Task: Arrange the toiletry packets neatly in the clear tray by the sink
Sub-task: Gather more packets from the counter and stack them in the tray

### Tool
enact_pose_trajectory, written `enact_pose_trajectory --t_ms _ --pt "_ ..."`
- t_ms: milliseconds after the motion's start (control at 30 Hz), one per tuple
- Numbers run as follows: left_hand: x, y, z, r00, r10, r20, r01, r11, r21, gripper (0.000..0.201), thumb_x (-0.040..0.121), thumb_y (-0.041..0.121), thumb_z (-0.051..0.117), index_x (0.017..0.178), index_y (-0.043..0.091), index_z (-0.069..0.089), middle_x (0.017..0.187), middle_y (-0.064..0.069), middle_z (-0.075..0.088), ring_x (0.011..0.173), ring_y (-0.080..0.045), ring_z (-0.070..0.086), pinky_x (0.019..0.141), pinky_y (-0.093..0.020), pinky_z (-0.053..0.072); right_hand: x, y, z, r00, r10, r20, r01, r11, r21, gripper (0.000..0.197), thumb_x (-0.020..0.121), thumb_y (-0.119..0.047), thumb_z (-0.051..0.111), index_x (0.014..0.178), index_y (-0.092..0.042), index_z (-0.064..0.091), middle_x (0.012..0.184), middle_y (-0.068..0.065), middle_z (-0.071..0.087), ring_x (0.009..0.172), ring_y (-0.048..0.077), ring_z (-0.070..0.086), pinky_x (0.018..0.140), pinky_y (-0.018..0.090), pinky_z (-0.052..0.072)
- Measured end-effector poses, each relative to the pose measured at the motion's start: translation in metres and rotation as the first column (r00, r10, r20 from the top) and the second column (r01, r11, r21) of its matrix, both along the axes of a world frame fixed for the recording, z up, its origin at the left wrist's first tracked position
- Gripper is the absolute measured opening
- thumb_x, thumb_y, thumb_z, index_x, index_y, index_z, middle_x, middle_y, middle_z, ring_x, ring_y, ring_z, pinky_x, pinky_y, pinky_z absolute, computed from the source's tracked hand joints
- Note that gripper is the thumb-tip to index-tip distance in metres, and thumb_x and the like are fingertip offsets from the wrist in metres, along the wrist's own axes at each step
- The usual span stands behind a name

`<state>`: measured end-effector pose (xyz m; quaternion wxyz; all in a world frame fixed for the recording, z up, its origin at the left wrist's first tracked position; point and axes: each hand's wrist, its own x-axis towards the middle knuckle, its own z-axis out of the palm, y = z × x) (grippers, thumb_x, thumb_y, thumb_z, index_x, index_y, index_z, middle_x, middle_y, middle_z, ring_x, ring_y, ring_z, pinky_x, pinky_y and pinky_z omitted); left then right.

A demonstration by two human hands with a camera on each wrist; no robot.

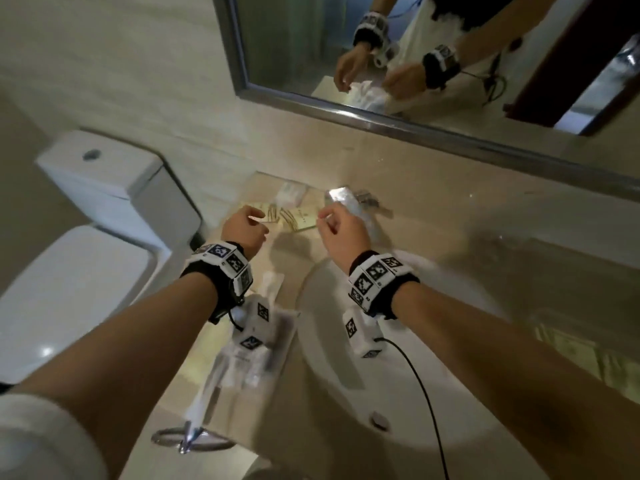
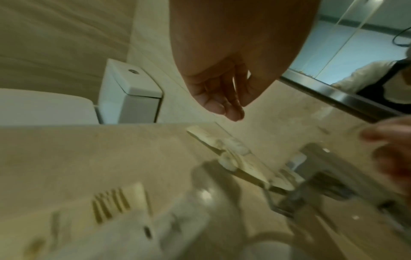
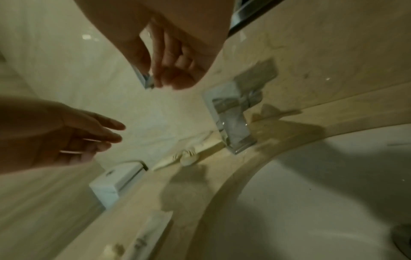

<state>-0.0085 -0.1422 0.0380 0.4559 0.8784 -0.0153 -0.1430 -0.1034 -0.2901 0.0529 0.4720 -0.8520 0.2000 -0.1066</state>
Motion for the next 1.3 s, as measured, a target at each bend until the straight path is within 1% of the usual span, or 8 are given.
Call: enact_pose_trajectory --t_ms 67,167,467,567,700,933,1033,1300 --pt "0.018 0.019 -0.008 1.0 0.001 0.019 -0.002 0.996 0.085 0.025 0.085 0.004 0.05 0.108 0.009 0.059 0.103 -0.018 0.068 0.097 -0.034 0.064 0.085 -0.039 0.052 0.018 0.009 -0.013 0.99 0.074 -0.119 -0.086 0.992 -0.097 0.015 0.091 -0.017 0.054 0.104 -0.012 0.06 0.086 -0.001 0.06 0.082 0.018 0.057 0.08 0.031 0.05" --pt "0.039 0.029 -0.02 0.994 -0.102 0.026 0.093 0.967 0.238 0.028 0.088 0.007 0.048 0.113 0.008 0.059 0.118 -0.015 0.063 0.109 -0.033 0.058 0.091 -0.037 0.046 0.04 0.016 -0.039 0.949 0.155 -0.274 -0.214 0.955 -0.204 0.023 0.089 -0.014 0.055 0.11 -0.007 0.061 0.124 0.007 0.052 0.112 0.024 0.054 0.1 0.035 0.044" --pt "0.073 0.023 -0.058 0.954 -0.299 0.011 0.28 0.904 0.324 0.05 0.086 0.005 0.049 0.135 0.01 0.039 0.143 -0.013 0.038 0.131 -0.03 0.039 0.109 -0.039 0.034 0.074 0.014 -0.089 0.882 0.177 -0.437 -0.327 0.898 -0.295 0.068 0.088 -0.008 0.055 0.147 -0.011 0.02 0.156 0.007 0.016 0.144 0.025 0.019 0.118 0.036 0.023" --pt "0.082 0.02 -0.07 0.941 -0.337 0.019 0.31 0.885 0.346 0.057 0.085 0.002 0.05 0.139 0.011 0.035 0.151 -0.01 0.03 0.139 -0.028 0.029 0.115 -0.039 0.027 0.079 0.009 -0.102 0.866 0.192 -0.462 -0.366 0.871 -0.326 0.075 0.089 -0.009 0.054 0.15 -0.013 0.011 0.159 0.005 0.009 0.147 0.025 0.009 0.119 0.037 0.017" --pt "0.092 0.017 -0.082 0.905 -0.42 -0.059 0.406 0.819 0.405 0.066 0.087 0.011 0.053 0.146 0.016 0.024 0.158 -0.006 0.016 0.143 -0.028 0.022 0.117 -0.041 0.023 0.08 0.009 -0.107 0.861 0.13 -0.491 -0.353 0.849 -0.393 0.076 0.088 -0.014 0.055 0.149 -0.017 0.012 0.154 0.003 0.026 0.139 0.029 0.022 0.114 0.044 0.023" --pt "0.093 0.013 -0.091 0.869 -0.483 -0.107 0.452 0.685 0.572 0.067 0.088 0.024 0.055 0.145 0.021 0.022 0.141 -0.014 0.039 0.124 -0.037 0.042 0.102 -0.047 0.038 0.081 0.007 -0.109 0.835 0.091 -0.543 -0.373 0.819 -0.436 0.058 0.09 -0.026 0.053 0.142 -0.015 0.029 0.14 0.007 0.043 0.135 0.029 0.027 0.109 0.042 0.03" --pt "0.093 0.014 -0.091 0.86 -0.482 -0.168 0.48 0.649 0.59 0.055 0.088 0.033 0.054 0.136 0.016 0.033 0.13 -0.018 0.049 0.12 -0.037 0.045 0.1 -0.047 0.041 0.08 0.007 -0.106 0.838 0.11 -0.535 -0.368 0.838 -0.403 0.046 0.09 -0.025 0.052 0.134 -0.014 0.043 0.134 0.007 0.05 0.134 0.028 0.032 0.108 0.039 0.031" --pt "0.078 0.026 -0.08 0.856 -0.49 -0.162 0.473 0.619 0.627 0.065 0.073 0.044 0.07 0.121 0.01 0.043 0.129 -0.015 0.04 0.117 -0.035 0.041 0.1 -0.046 0.04 0.079 0.015 -0.101 0.817 0.122 -0.563 -0.437 0.769 -0.467 0.038 0.091 -0.035 0.053 0.119 -0.009 0.055 0.14 0.008 0.039 0.132 0.028 0.029 0.11 0.038 0.027"
